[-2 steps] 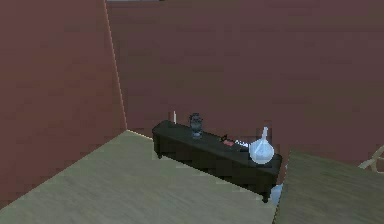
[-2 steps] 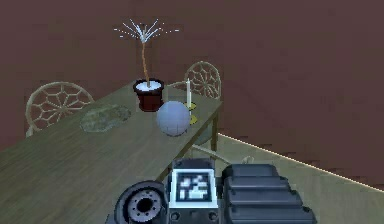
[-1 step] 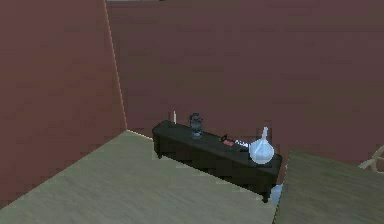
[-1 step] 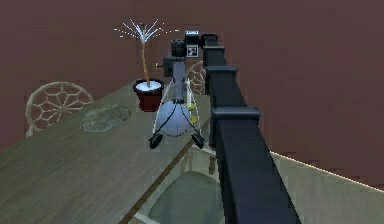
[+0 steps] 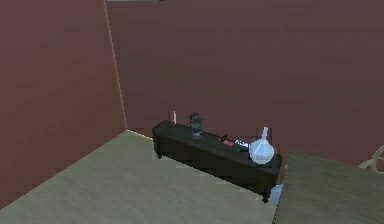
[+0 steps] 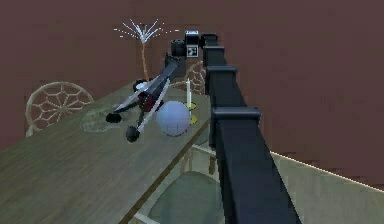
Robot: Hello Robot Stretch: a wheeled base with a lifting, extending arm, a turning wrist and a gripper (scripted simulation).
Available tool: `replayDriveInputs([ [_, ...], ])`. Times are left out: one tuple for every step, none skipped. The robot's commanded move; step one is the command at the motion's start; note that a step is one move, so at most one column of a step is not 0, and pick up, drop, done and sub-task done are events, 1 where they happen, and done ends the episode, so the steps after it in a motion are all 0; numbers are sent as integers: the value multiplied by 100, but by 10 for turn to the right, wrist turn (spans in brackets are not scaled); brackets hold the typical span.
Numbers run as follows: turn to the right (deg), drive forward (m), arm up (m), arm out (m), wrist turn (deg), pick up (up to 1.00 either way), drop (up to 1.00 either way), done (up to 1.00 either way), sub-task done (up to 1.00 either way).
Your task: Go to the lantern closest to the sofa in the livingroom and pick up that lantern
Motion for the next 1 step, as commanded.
replayDriveInputs([
  [0,0,0,0,450,0,0,0,0],
])
